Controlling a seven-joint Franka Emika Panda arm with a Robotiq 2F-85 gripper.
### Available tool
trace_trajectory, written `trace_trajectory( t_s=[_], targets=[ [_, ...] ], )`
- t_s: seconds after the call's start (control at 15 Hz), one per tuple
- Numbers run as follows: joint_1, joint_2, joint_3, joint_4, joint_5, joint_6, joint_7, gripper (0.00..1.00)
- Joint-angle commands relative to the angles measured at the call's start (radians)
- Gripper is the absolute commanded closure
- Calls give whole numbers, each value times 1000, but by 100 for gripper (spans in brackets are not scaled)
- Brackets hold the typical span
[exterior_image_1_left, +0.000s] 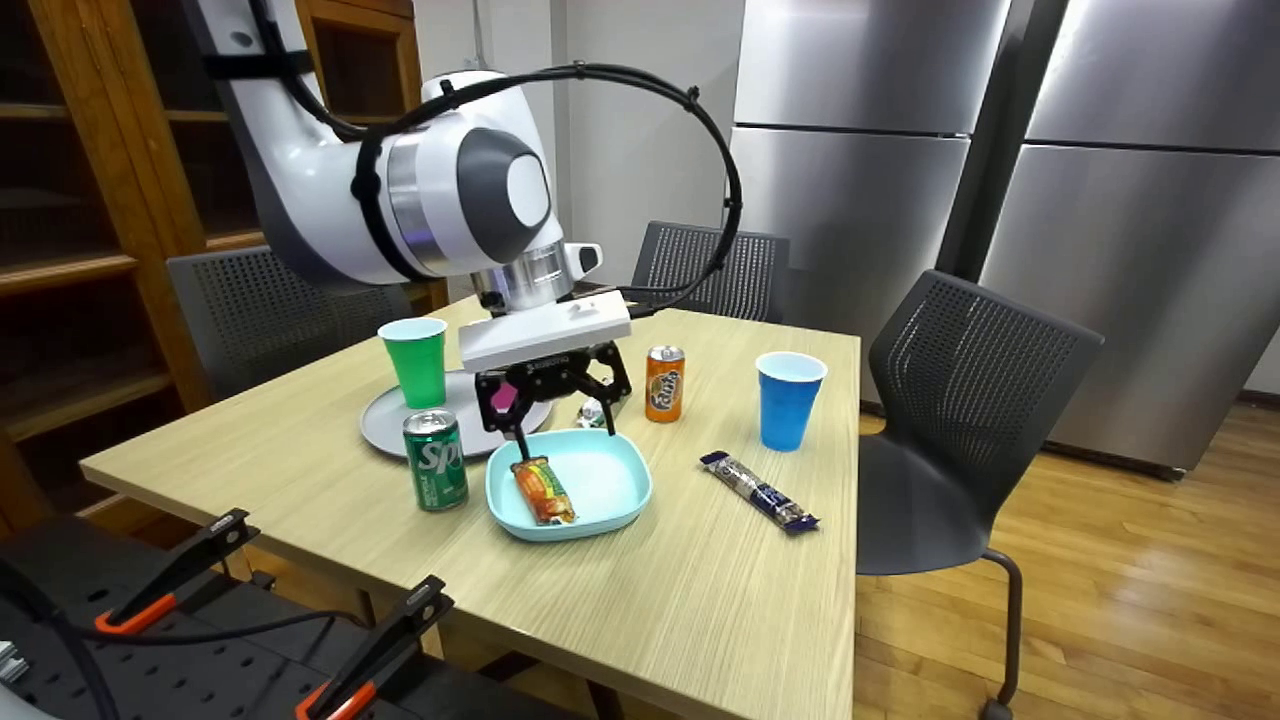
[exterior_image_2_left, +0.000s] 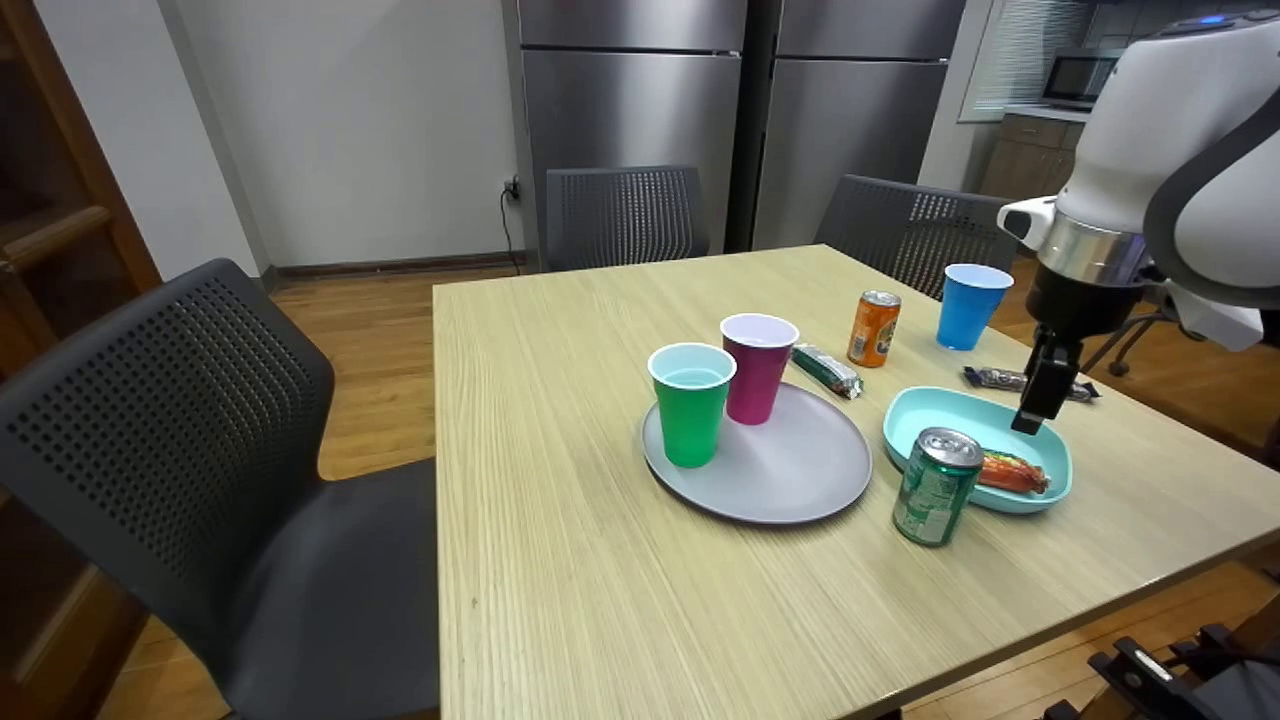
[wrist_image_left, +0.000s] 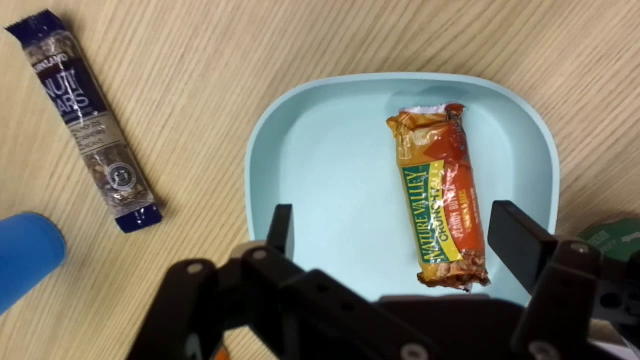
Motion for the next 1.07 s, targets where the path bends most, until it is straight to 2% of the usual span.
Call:
trace_trajectory(
  t_s=[0.0,0.07,0.13,0.33,0.93,1.0],
  targets=[
    [-48,-88,19,-15,-12,-66,58,0],
    [-61,-96,28,-15,-11,-71,63,0],
    [-61,-38,29,6,-37,-31,58,0],
    [-83,-59,38,6,-36,-44,61,0],
    [-83,-60,42,5,-36,-48,68,0],
    [-96,-67,59,5,-16,-50,67,0]
  ],
)
